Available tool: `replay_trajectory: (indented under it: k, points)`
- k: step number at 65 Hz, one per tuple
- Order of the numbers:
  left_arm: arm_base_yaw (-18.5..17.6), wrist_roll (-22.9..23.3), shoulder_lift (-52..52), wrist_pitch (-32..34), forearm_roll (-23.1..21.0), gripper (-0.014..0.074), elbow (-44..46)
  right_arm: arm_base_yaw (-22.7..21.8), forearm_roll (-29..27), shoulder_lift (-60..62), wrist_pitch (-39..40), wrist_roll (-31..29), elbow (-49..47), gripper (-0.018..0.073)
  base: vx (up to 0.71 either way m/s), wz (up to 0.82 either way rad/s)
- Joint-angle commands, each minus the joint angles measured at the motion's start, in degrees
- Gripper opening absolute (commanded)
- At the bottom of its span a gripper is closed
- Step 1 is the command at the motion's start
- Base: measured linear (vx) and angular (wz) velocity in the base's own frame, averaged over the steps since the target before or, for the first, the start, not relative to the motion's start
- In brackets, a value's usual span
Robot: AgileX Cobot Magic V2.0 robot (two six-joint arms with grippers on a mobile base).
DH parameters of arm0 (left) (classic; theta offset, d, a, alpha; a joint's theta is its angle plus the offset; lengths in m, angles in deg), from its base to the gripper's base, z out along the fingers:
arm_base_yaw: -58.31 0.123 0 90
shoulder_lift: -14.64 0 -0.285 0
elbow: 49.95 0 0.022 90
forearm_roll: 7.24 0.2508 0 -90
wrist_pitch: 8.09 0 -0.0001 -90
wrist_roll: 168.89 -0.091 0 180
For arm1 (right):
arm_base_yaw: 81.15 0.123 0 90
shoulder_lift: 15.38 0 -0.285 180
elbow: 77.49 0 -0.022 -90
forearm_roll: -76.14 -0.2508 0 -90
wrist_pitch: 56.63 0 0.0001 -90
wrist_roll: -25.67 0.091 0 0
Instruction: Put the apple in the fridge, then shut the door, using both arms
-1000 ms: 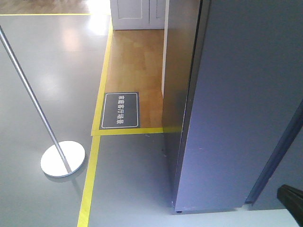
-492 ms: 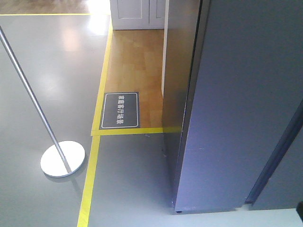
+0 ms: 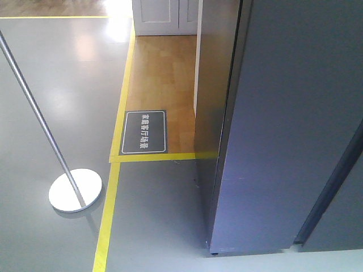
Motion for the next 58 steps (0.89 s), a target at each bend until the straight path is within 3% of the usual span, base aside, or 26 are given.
replay_trajectory:
  k: [1,58]
  points:
    - [-0.2,0.4,0.8,4.0,0.1,-0.0006,1.0,0.0,2.3,0.7,6.9,-0.1,-0.1,-0.0003,0.0,0.0]
    - [-0.2,0.4,0.8,4.0,0.1,-0.0006,1.0,0.0,2.7,0.7,8.2,-0.1,-0.1,-0.0003,0.0,0.0]
